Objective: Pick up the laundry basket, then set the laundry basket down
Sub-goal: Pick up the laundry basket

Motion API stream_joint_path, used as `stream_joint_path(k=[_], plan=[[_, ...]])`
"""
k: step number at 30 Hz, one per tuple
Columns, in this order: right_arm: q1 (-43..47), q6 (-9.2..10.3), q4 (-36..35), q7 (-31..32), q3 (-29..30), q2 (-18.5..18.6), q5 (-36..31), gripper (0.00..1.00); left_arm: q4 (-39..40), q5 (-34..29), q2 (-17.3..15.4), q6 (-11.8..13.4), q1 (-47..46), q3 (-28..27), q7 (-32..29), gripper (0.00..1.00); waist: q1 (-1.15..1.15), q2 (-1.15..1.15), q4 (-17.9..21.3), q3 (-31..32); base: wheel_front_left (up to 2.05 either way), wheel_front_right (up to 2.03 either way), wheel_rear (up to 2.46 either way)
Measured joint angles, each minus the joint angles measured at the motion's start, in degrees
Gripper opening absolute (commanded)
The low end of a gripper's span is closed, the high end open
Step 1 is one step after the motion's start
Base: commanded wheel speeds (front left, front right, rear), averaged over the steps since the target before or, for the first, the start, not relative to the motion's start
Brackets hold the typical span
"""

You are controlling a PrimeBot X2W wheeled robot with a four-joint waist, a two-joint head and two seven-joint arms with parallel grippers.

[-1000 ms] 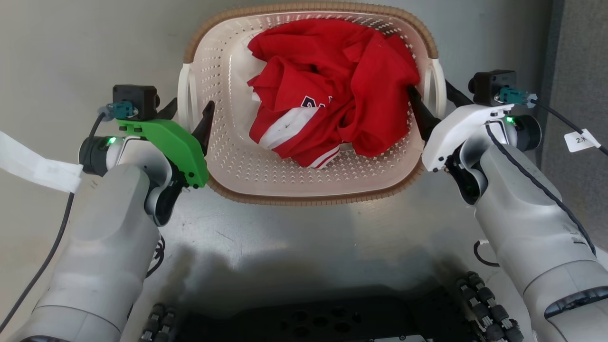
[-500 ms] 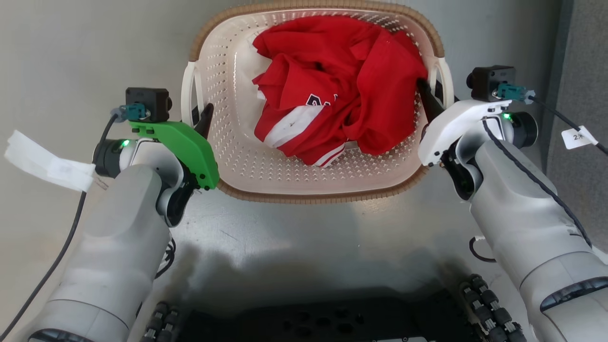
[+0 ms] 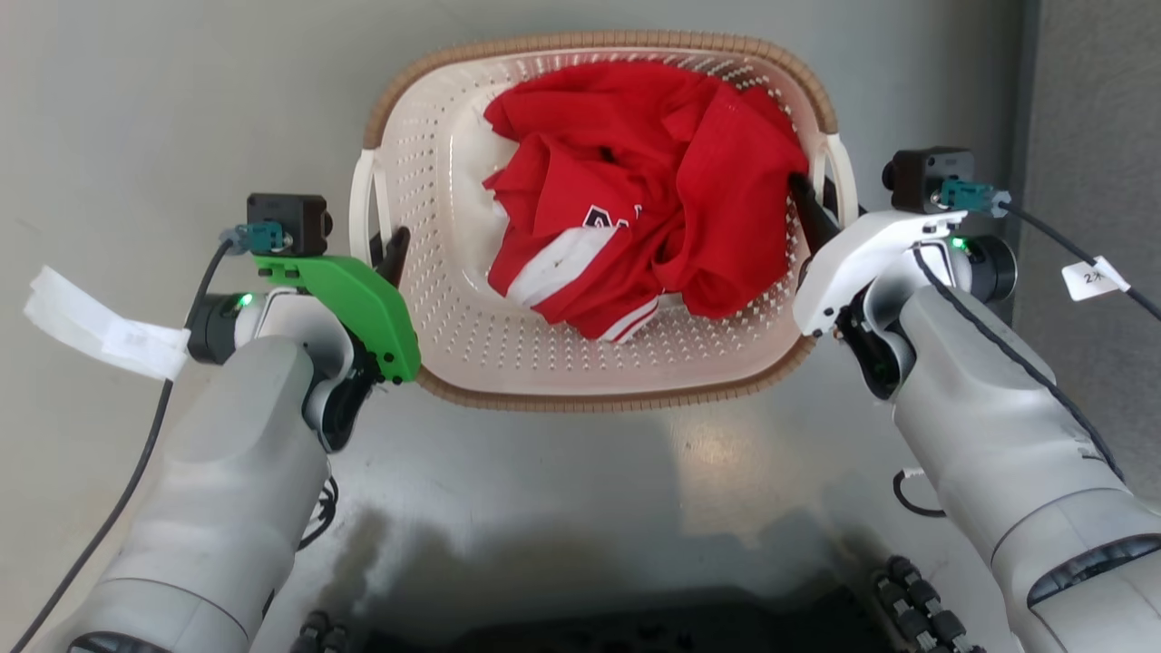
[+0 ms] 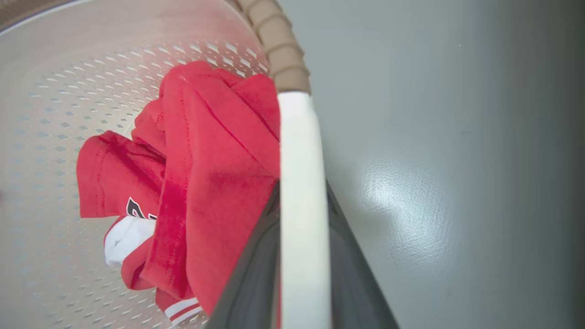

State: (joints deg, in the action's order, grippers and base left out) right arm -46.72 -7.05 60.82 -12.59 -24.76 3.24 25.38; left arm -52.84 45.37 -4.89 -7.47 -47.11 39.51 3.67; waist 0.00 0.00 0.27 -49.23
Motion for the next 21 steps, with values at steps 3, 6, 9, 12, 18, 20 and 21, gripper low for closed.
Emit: stream_joint_path(k=[3, 6, 9, 12, 18, 20, 21], plan=[[0.51, 0.01, 0.15, 0.00, -1.21, 0.02, 1.42, 0.00, -0.45, 0.91, 0.01, 0.00, 0.44, 0.68, -0.01, 0.00, 0.00, 0.00, 0.10, 2.01, 0.00, 0.00, 0.00], [1.03, 0.01, 0.16, 0.00, -2.43, 0.08, 3.14, 0.00, -0.77, 2.86, 0.00, 0.00, 1.02, 0.96, -0.08, 0.00, 0.00, 0.00, 0.22, 4.18, 0.00, 0.00, 0.00], [2.02, 0.01, 0.15, 0.31, -4.25, 0.14, 4.59, 0.00, -1.58, 3.87, 0.00, 0.00, 2.23, 1.48, -0.67, 0.00, 0.00, 0.00, 0.37, 6.47, 0.00, 0.00, 0.00], [3.09, 0.08, 0.14, 1.68, -5.80, 0.16, 6.52, 0.00, -2.25, 4.68, 0.01, 0.00, 3.58, 2.05, -1.69, 0.00, 0.00, 0.00, 0.54, 8.80, 0.00, 0.00, 0.00], [4.28, 0.11, 0.14, 4.71, -8.54, 0.42, 9.67, 0.00, -2.82, 7.27, -0.04, 0.00, 5.32, 3.36, -3.41, 0.00, 0.00, 0.00, 0.90, 13.58, 0.00, 0.00, 0.00], [4.80, 0.14, 0.14, 5.50, -9.23, 0.38, 10.58, 0.00, -3.01, 7.42, -0.11, 0.00, 5.87, 3.72, -3.90, 0.00, 0.00, 0.00, 1.04, 15.20, 0.00, 0.00, 0.00], [5.09, 0.15, 0.14, 5.97, -9.53, 0.40, 10.94, 0.00, -3.16, 7.57, -0.12, 0.00, 6.17, 3.92, -4.24, 0.00, 0.00, 0.00, 1.11, 16.00, 0.00, 0.00, 0.00]])
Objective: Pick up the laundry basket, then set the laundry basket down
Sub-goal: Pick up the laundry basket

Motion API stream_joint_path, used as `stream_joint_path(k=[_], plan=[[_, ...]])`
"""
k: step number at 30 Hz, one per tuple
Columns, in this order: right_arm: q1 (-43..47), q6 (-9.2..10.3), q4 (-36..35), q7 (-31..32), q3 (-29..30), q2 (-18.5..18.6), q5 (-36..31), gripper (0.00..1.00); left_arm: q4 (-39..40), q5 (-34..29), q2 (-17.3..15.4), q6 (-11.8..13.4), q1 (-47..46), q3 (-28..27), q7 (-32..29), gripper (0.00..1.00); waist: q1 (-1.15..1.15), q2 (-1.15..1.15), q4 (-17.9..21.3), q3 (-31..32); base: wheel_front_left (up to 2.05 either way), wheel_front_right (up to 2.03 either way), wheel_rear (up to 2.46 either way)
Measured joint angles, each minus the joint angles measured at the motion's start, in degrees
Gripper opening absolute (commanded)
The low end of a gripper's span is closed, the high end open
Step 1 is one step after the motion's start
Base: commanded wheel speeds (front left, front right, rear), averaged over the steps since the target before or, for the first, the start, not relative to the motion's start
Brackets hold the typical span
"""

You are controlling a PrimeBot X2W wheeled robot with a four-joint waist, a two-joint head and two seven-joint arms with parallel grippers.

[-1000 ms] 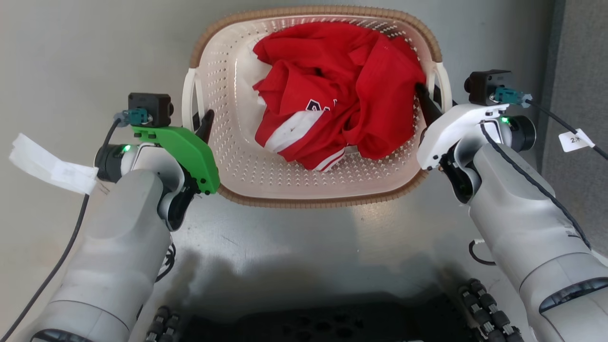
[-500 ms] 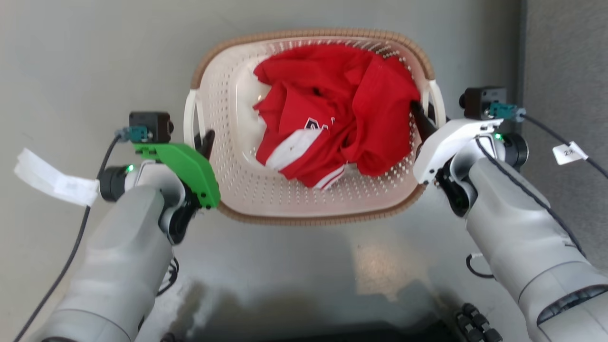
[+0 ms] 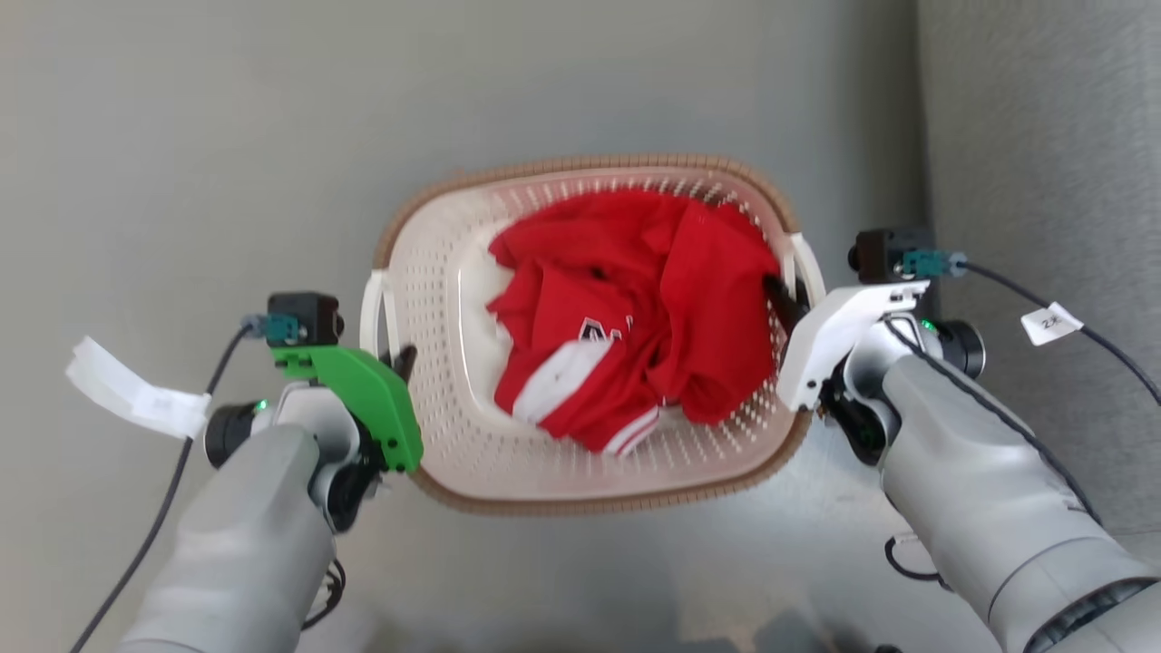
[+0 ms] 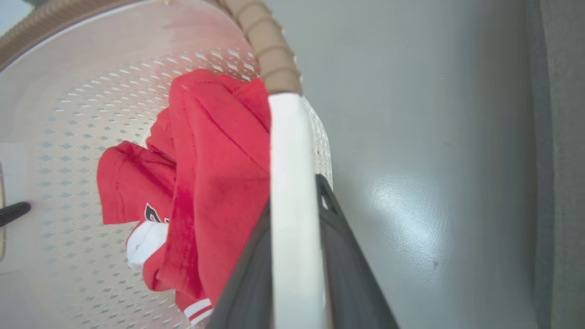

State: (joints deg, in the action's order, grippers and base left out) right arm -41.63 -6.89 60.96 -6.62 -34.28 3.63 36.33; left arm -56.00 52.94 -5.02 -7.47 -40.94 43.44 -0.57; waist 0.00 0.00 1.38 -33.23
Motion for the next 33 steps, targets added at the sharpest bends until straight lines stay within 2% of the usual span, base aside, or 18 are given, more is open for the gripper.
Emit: stream_joint_path(k=[21, 33], plan=[[7.80, 0.44, 0.23, 10.65, -7.46, 0.00, 8.83, 0.00, -1.10, 6.90, -0.82, 0.00, 9.47, 4.35, -7.77, 0.00, 0.00, 0.00, 1.74, 17.12, 0.00, 0.00, 0.00], [8.28, 0.43, 1.97, 17.04, -9.49, 0.03, 11.05, 0.00, -1.02, 9.12, -1.15, 0.27, 10.48, 6.61, -12.56, 0.00, 0.00, 0.00, 3.12, 24.70, 0.00, 0.00, 0.00]])
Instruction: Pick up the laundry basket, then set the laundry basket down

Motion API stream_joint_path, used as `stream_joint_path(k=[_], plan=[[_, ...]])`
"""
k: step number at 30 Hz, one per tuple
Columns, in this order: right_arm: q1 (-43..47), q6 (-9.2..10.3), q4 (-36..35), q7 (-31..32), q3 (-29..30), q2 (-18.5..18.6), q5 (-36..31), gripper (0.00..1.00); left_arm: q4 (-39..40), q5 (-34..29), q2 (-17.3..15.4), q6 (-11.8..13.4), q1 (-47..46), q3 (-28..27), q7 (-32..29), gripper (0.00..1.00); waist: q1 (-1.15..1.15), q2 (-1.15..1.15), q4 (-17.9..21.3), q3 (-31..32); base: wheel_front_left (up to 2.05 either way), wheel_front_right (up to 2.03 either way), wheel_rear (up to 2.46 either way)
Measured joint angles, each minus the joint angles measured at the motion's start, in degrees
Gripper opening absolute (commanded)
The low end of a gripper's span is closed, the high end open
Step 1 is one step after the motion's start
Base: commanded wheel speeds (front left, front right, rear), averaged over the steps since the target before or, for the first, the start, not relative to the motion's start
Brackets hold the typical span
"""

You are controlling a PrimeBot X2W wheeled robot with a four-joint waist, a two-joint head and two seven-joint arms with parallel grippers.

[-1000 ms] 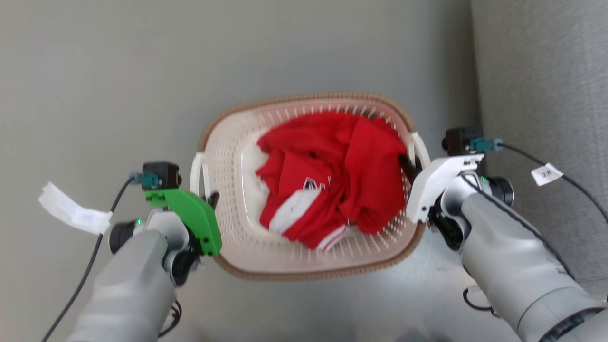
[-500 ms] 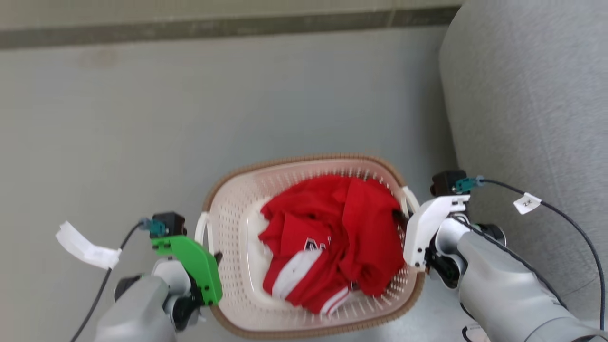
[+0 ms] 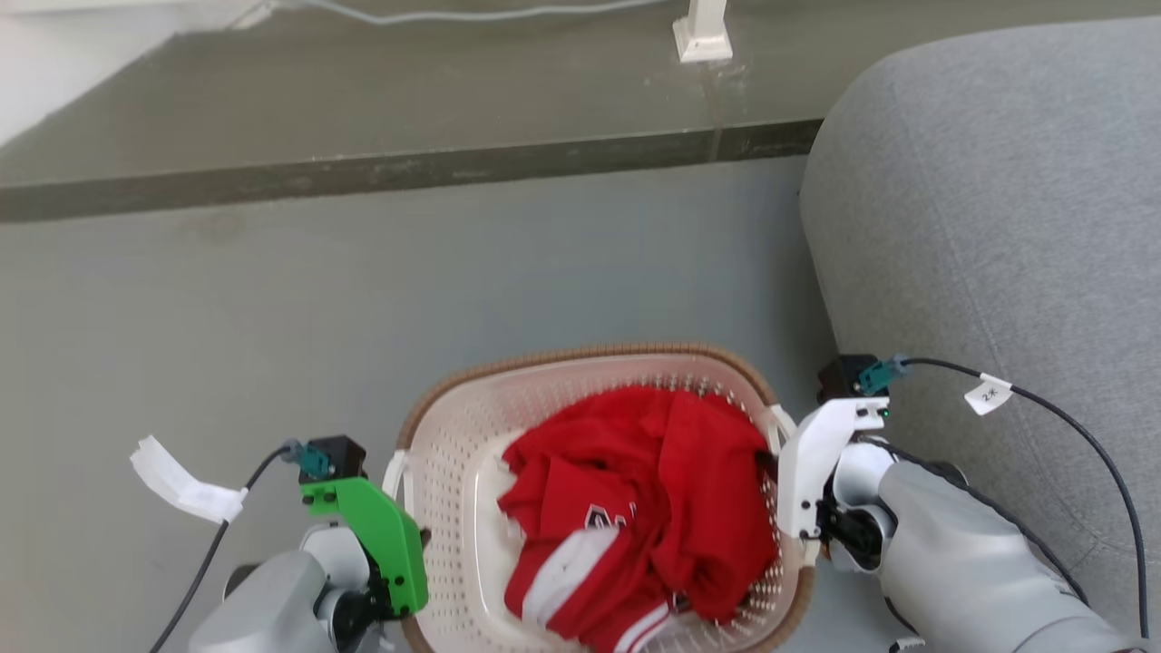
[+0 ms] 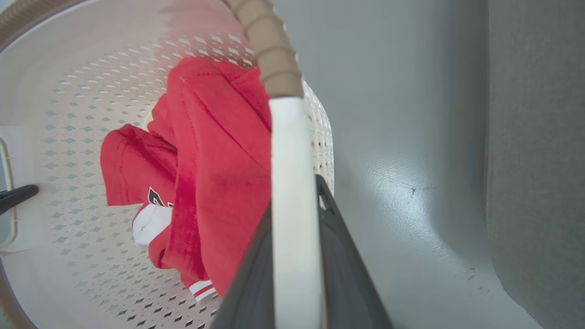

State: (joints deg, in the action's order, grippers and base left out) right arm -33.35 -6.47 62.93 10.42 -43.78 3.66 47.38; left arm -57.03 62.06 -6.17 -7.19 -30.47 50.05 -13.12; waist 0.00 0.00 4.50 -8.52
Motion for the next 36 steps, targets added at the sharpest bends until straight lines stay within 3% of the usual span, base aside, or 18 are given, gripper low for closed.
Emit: stream_joint_path(k=[36], plan=[[1.02, 0.02, 0.09, 3.60, -3.28, 0.13, 4.72, 0.00, 0.24, 3.44, -1.11, 0.10, 0.94, 2.26, -4.09, 0.00, 0.00, 0.00, 0.63, 1.09, 0.00, 0.00, 0.00]])
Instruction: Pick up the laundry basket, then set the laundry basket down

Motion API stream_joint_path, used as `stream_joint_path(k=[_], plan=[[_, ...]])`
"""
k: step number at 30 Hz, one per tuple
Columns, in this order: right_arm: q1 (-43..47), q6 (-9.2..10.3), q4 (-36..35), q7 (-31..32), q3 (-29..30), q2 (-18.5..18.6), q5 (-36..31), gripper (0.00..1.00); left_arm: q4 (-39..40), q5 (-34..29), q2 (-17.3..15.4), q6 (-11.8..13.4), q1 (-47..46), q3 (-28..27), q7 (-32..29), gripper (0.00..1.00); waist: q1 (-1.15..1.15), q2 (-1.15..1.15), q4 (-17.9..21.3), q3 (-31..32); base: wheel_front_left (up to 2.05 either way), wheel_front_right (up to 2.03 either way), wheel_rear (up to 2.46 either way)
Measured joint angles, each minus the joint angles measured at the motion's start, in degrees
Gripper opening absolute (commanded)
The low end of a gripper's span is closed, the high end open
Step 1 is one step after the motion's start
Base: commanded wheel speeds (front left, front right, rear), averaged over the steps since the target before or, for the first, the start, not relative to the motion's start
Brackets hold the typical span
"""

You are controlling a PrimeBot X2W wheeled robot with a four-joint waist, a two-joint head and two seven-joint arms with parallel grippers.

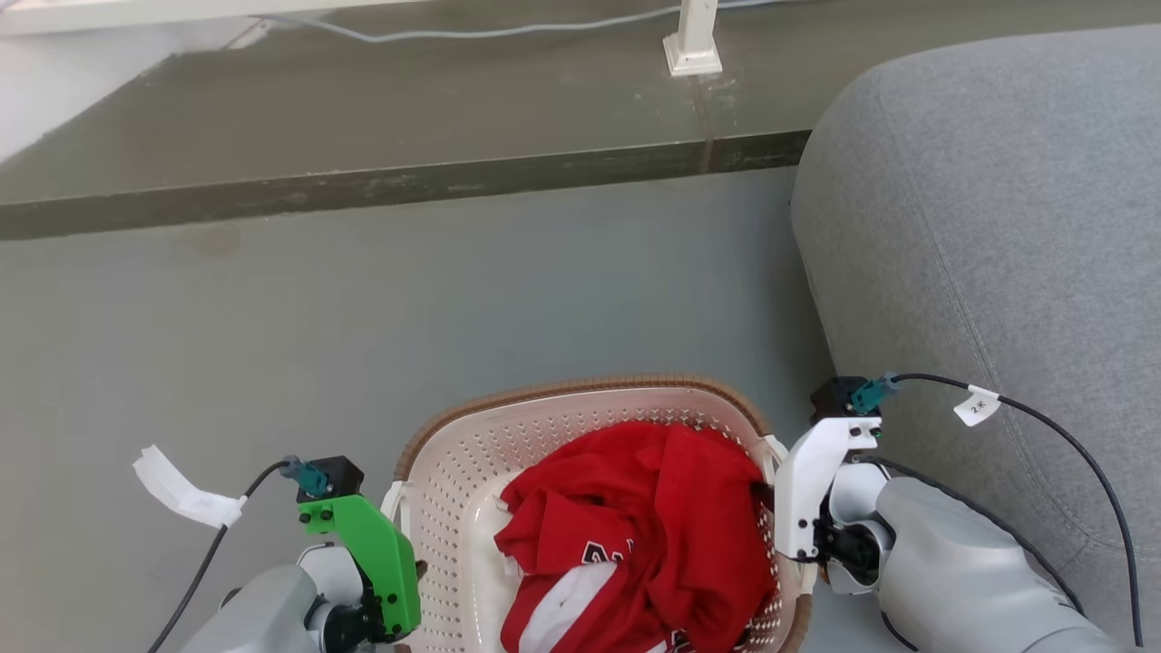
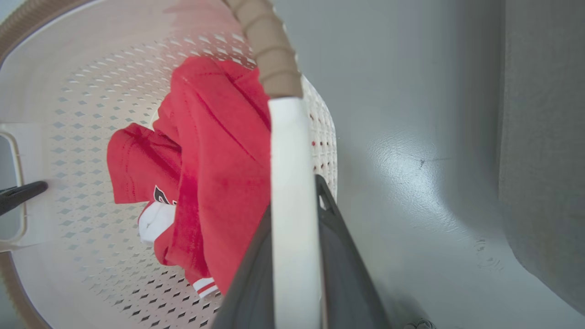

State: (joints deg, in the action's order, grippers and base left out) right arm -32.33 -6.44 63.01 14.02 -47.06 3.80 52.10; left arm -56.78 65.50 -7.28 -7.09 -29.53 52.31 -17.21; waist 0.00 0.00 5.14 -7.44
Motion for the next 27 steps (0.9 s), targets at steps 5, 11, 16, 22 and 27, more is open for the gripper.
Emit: stream_joint_path(k=[5, 11, 16, 22, 27], plan=[[-0.18, 0.00, -0.09, 0.16, -0.37, -0.08, 0.38, 0.00, 0.27, 0.03, -0.45, -0.01, -0.10, 0.37, -0.22, 0.00, 0.00, 0.00, 0.19, -1.38, 0.00, 0.00, 0.00], [-1.37, 0.00, -0.10, -0.40, -0.54, -0.07, 0.38, 0.00, 0.79, 0.02, -0.85, 0.00, -1.07, 1.15, 0.69, 0.00, 0.00, 0.00, 0.27, -3.34, 0.00, 0.00, 0.00], [-3.95, 0.00, -0.57, -3.03, -0.52, 0.04, 0.37, 0.00, 1.72, -0.38, -1.60, 0.00, -3.63, 0.87, 3.86, 0.00, 0.00, 0.00, 0.28, -6.45, 0.00, 0.00, 0.00], [-5.48, 0.00, -0.88, -5.15, -0.51, 0.01, 0.36, 0.00, 2.12, -2.16, -2.21, 0.00, -5.76, 0.83, 6.49, 0.00, 0.00, 0.00, 0.31, -10.47, 0.00, 0.00, 0.00], [-7.52, 0.00, -0.94, -6.86, -0.26, -0.07, 0.33, 0.00, 2.16, -2.44, -2.57, -0.01, -7.78, 0.85, 8.18, 0.00, 0.00, 0.00, 0.30, -14.18, 0.00, 0.00, 0.00]])
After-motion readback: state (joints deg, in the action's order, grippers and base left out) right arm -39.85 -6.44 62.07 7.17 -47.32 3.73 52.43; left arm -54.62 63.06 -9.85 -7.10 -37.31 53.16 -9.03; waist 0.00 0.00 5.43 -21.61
